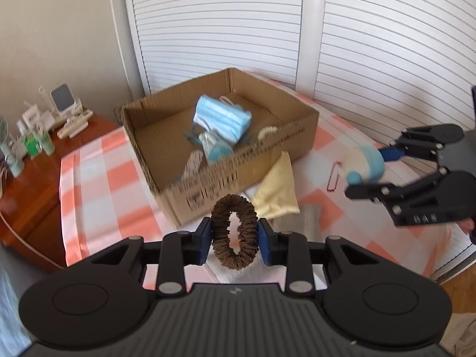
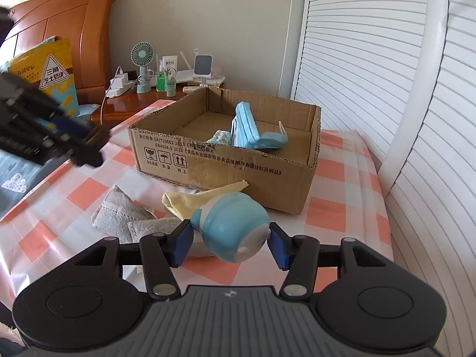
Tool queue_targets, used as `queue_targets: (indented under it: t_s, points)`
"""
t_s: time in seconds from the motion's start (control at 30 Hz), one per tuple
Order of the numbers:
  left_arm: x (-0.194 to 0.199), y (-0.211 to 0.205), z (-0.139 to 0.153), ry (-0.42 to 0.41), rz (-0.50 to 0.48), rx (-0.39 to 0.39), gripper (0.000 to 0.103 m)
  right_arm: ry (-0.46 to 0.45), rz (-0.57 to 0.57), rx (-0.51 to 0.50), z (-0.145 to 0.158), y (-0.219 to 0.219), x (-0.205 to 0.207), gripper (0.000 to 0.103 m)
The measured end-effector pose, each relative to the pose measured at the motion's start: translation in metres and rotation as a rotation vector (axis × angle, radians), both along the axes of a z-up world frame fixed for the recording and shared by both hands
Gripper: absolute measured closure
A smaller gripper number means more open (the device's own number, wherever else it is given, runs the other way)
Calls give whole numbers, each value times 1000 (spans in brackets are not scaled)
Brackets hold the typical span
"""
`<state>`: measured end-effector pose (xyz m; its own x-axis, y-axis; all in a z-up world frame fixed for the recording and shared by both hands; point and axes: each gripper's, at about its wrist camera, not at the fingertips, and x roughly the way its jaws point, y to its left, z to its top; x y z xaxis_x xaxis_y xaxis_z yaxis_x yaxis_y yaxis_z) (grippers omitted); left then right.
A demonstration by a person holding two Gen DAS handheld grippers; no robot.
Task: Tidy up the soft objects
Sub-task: 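Carry the brown ring into the box with the left gripper while the right gripper drops the ball toy in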
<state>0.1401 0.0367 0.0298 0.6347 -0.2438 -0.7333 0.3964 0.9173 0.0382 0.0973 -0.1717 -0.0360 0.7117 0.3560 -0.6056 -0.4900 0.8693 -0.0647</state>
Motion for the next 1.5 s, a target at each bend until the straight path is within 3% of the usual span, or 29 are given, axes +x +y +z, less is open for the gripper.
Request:
queue_targets:
  t_s: [0.3, 0.43, 0.47, 0.53, 0.57, 0.6, 0.77, 0.97, 1.2, 1.5]
  points:
    - [81, -13, 15, -4, -11, 66, 72, -17, 6, -15, 12, 1, 3, 44]
    - [115, -12, 16, -26, 37, 61, 71, -25, -1, 5, 17, -4, 4, 44]
    - [123, -11, 14, -30, 56, 62, 65, -24, -5, 6, 18, -5, 6, 44]
    - [139, -10, 9, -45, 95, 65, 32, -23, -10, 3, 18, -5, 8, 43]
    - [145, -9, 5, -40, 110, 72, 9, -22, -11, 2, 18, -5, 9, 44]
    - [149, -9, 1, -35, 125, 79, 4, -21, -13, 2, 18, -6, 9, 44]
    - [140, -5, -12, -28, 136, 74, 4, -16, -15, 1, 16, -5, 13, 44]
    - [99, -7, -9, -44, 134, 74, 4, -19, -13, 0, 17, 0, 19, 43]
    - [44, -9, -3, -84, 162, -19, 1, -32, -16, 8, 24, 5, 30, 44]
    - [23, -15, -11, -95, 229, 3, 1, -17, -46, 21, 28, 7, 58, 43]
